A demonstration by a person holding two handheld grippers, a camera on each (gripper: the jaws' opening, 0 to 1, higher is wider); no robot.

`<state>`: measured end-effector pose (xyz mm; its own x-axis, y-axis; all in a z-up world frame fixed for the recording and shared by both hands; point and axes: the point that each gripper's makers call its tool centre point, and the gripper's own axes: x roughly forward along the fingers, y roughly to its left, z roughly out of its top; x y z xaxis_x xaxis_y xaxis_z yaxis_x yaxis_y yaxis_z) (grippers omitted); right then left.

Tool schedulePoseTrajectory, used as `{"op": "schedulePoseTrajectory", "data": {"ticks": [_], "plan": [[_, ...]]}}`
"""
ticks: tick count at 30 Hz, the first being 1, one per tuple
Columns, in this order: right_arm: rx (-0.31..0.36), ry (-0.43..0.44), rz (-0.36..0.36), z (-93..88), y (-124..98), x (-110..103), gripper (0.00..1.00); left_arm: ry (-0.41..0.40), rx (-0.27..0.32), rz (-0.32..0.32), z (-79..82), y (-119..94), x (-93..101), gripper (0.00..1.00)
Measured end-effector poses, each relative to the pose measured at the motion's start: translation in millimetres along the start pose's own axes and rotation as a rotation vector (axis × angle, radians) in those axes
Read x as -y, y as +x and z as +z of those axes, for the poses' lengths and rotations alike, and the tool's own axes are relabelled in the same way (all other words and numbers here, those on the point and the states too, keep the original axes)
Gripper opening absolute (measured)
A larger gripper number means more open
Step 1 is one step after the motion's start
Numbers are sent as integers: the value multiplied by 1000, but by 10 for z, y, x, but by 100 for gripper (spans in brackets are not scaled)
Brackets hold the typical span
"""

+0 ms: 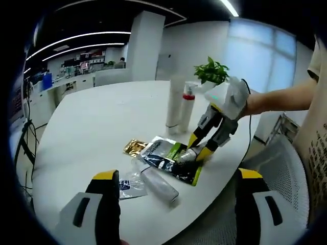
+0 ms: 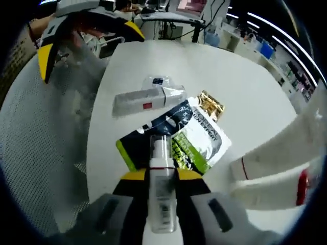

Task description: Arrange the skincare products in the storage area until every visible bottle or jar stands upright without overlapping.

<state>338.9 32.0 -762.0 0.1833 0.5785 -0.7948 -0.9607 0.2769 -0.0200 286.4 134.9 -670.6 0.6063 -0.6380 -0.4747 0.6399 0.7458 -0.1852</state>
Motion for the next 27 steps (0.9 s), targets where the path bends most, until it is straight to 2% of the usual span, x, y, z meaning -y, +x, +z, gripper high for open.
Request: {"op": "schedulePoseTrajectory", "data": {"ticks": [3, 5, 6, 7, 9, 11, 12, 18, 19, 23, 27], "plan": [[152, 236, 4, 119, -86, 4, 19, 6, 3, -6, 36, -3, 36, 92], [265, 350, 21, 232, -173, 4, 19, 2, 11, -16, 76, -12, 67, 91], [288, 366, 26, 261, -194, -1, 19, 0, 18, -21, 106, -19, 86, 91], [369, 401, 44, 369, -269, -24, 19, -1, 24, -26, 130, -22, 103, 91], [468, 442, 58, 501, -369, -44, 19, -4, 31, -37, 169, -23, 138, 91], [626, 515, 97, 710, -548, -102, 19, -4, 42, -54, 230, -22, 196, 90], [672, 543, 108, 776, -609, -129, 19, -3, 47, -64, 267, -21, 233, 90], [914, 624, 191, 1134, -986, -348, 19, -17, 82, -142, 459, -24, 441, 85], [940, 631, 197, 1172, -1034, -372, 19, -43, 88, -181, 495, -31, 524, 84], [1019, 629, 219, 1305, -1228, -511, 19, -67, 118, -245, 604, -77, 643, 74], [1113, 649, 267, 1436, -1429, -618, 19, -106, 140, -343, 679, -145, 814, 61]]}}
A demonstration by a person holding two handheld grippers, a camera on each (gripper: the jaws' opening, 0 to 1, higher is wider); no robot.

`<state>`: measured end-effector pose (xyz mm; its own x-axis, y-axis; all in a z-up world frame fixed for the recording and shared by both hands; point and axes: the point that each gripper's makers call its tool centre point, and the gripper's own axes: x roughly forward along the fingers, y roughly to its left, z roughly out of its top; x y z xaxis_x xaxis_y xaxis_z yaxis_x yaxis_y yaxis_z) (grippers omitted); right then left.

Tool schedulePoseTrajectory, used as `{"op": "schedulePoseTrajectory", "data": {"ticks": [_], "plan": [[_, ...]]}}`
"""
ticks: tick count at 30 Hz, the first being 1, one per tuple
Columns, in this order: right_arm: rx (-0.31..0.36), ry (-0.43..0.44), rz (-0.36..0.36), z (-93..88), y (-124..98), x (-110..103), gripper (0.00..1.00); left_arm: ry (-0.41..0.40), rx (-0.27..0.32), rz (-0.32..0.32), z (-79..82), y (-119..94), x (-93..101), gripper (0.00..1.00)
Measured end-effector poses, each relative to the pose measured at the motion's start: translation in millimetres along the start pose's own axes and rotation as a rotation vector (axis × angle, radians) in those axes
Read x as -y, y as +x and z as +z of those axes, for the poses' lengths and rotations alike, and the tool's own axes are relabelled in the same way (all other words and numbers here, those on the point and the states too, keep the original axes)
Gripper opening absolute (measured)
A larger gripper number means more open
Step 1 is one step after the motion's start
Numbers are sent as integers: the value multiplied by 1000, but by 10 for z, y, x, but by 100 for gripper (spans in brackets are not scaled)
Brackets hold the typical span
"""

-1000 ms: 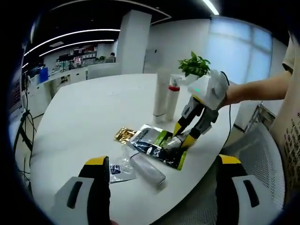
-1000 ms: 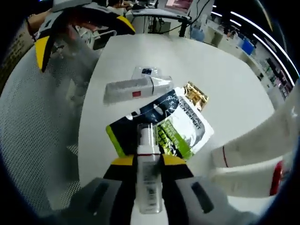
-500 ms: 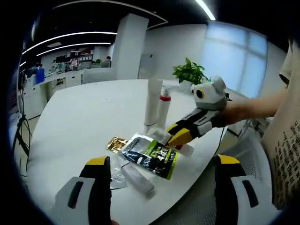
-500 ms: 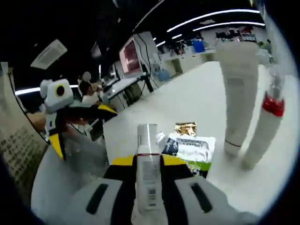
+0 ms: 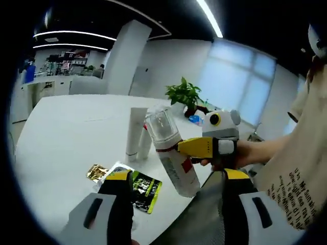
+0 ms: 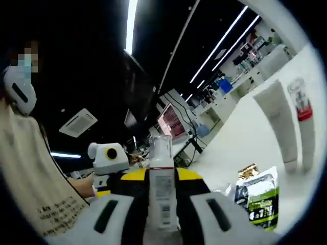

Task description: Arrange the skincare products in the storage area until every visible bottle or jar stands upright without overlapping.

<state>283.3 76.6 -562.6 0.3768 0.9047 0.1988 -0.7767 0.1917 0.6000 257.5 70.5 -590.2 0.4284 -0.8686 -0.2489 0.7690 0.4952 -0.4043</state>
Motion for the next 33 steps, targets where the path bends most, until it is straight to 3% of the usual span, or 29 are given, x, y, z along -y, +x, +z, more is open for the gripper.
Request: {"op": "schedulePoseTrajectory", "data": {"ticks": [5, 12, 16, 19, 23, 26, 28, 33], "plan": [[17, 4, 39, 36, -20, -176, 19, -96, 71, -124, 111, -33, 243, 42], [28, 17, 55, 18, -83, -320, 19, -79, 23, -161, 27, -19, 363, 23], [55, 20, 53, 61, -129, -382, 20, -65, 22, -170, 79, -27, 432, 20], [65, -14, 23, 114, -140, -392, 22, 0, 8, -145, 119, 7, 434, 19], [1, -64, -78, 116, -150, -344, 28, 76, -33, -115, 137, 65, 406, 16], [-22, -197, -139, 200, -169, -388, 26, 79, -14, -145, 189, 100, 468, 16], [-11, -204, -154, 280, -205, -442, 27, 65, -1, -163, 218, 131, 500, 16], [40, -254, -206, 493, -311, -436, 25, 109, -59, -189, 121, 233, 534, 16]]}}
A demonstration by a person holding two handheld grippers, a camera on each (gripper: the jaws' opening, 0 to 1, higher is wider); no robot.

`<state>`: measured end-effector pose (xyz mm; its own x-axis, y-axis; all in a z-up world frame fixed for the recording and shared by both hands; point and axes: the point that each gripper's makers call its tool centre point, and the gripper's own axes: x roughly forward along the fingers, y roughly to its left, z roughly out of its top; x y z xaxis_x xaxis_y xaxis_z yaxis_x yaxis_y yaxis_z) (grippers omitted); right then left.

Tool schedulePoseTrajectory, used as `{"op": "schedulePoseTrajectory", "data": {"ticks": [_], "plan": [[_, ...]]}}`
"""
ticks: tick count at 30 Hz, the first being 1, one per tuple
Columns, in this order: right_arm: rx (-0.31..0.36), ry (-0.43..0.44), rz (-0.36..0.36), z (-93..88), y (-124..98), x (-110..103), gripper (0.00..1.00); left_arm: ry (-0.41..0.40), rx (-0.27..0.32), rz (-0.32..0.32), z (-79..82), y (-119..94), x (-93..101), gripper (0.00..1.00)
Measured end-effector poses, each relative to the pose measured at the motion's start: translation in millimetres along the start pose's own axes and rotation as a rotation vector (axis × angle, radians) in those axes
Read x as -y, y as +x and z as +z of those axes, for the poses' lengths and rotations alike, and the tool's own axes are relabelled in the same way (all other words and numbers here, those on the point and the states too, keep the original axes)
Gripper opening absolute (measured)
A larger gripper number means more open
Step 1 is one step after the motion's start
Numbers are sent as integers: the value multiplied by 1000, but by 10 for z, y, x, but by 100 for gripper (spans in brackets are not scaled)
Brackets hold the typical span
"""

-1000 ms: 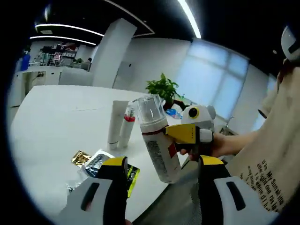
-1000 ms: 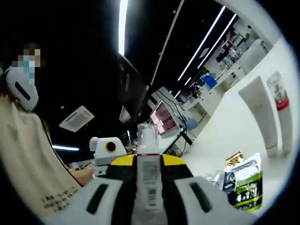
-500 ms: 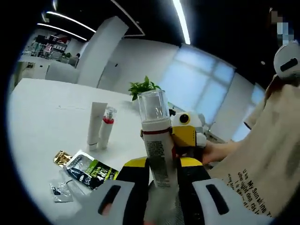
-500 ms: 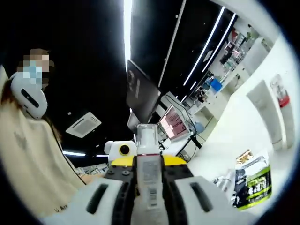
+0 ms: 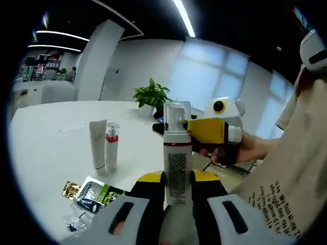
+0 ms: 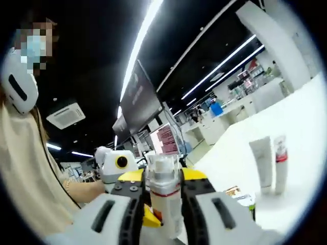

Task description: Arrange the skincare products in the storage area until every visible bottle or jar stands upright without overlapping.

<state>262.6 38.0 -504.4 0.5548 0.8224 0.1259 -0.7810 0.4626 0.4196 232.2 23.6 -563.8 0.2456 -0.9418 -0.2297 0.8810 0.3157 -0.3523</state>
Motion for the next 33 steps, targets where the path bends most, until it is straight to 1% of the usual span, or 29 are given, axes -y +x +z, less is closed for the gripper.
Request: {"op": "schedulePoseTrajectory", "data": {"ticks": [1, 2, 3, 7, 9, 12, 15, 17, 19, 20, 22, 23, 26, 28, 31, 33], "plan": [[-1, -18, -19, 21, -19, 30, 24, 6, 5, -10, 14, 12, 9, 16], [-8, -36, -20, 24, -30, 37, 23, 1, 8, -16, 27, 17, 9, 16], [-17, -57, -18, 23, -38, 32, 23, 8, 4, -26, 32, 35, 13, 16], [-31, -125, -61, 15, -69, 57, 22, 40, -18, -39, 24, 104, -19, 16], [-56, -191, -93, 0, -86, 105, 22, 68, -38, -35, 9, 152, -56, 17], [-81, -258, -124, -7, -100, 159, 22, 89, -67, -20, 6, 233, -115, 17], [-122, -325, -157, -37, -129, 247, 22, 125, -97, -1, -15, 340, -204, 18], [-140, -318, -182, -82, -154, 372, 22, 145, -115, 10, -54, 434, -278, 18], [-148, -300, -213, -119, -193, 492, 22, 145, -122, 12, -113, 531, -343, 18], [-151, -299, -225, -145, -221, 578, 22, 140, -123, 17, -147, 591, -391, 18], [-163, -301, -243, -195, -254, 678, 22, 141, -129, 19, -198, 676, -443, 18], [-175, -304, -256, -233, -275, 744, 22, 143, -142, 24, -241, 737, -489, 18], [-216, -336, -271, -341, -294, 888, 22, 169, -176, 33, -342, 873, -588, 18], [-232, -353, -286, -394, -304, 1006, 22, 192, -176, 30, -385, 947, -643, 18], [-265, -374, -304, -485, -304, 1174, 22, 198, -183, 42, -466, 1050, -777, 18], [-286, -379, -309, -560, -290, 1273, 22, 215, -212, 55, -544, 1120, -897, 18]]}}
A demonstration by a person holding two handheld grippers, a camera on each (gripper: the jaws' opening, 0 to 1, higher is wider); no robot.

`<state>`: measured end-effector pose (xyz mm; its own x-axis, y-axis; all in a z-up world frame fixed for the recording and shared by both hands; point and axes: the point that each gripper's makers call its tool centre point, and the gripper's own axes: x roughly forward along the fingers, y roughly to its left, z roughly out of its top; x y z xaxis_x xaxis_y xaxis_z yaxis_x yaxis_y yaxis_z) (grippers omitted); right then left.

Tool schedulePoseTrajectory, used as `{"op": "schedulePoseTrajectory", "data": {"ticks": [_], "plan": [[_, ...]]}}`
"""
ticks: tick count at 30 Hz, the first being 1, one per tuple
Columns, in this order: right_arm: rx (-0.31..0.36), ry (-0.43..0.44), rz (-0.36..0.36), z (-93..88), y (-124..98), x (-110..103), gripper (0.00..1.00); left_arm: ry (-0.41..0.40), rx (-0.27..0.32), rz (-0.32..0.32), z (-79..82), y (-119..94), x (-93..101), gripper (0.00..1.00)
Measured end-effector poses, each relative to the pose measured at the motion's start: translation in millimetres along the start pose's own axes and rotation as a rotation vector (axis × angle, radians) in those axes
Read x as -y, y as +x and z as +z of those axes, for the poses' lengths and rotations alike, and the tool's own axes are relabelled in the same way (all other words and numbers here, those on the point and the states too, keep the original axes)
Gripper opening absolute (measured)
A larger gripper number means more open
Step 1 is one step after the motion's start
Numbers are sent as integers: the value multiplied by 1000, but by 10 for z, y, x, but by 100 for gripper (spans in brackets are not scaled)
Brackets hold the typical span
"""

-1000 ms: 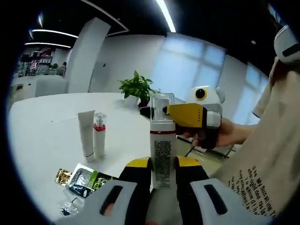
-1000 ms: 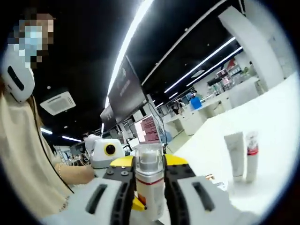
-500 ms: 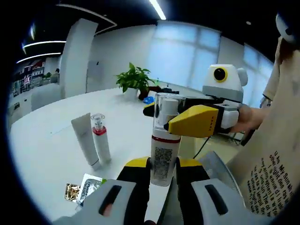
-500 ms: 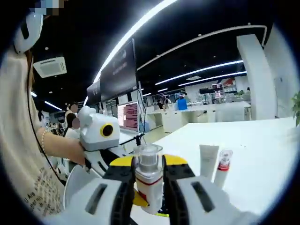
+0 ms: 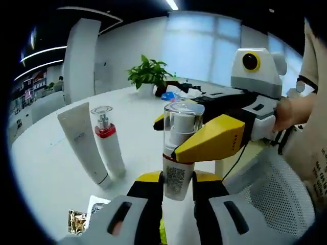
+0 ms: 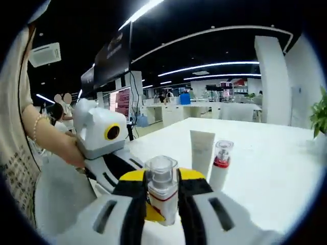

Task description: Arrange the skincare products in the storage area until every visible bottle or jar stands upright without overlapping.

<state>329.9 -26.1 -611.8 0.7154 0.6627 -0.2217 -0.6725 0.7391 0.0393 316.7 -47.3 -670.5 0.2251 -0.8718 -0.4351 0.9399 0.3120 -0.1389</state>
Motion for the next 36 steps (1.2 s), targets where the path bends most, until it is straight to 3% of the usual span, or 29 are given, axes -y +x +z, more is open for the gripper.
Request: {"op": "schedulePoseTrajectory", "data": {"ticks": [3, 8, 12, 20, 29, 36], "plan": [[-22, -3, -6, -130, 87, 100, 22, 16, -30, 8, -94, 116, -119, 19], [-55, -9, -26, -287, 209, 312, 23, 40, -13, 19, -169, 311, -304, 19], [-81, -16, -24, -439, 310, 444, 23, 42, -33, 29, -255, 450, -428, 19], [-136, -32, -17, -590, 426, 500, 23, 30, -72, 49, -410, 601, -592, 19], [-127, -37, -40, -552, 514, 708, 23, -11, -11, 68, -315, 714, -793, 19], [-143, -29, -58, -585, 577, 777, 23, -35, 4, 83, -290, 722, -907, 19]]}}
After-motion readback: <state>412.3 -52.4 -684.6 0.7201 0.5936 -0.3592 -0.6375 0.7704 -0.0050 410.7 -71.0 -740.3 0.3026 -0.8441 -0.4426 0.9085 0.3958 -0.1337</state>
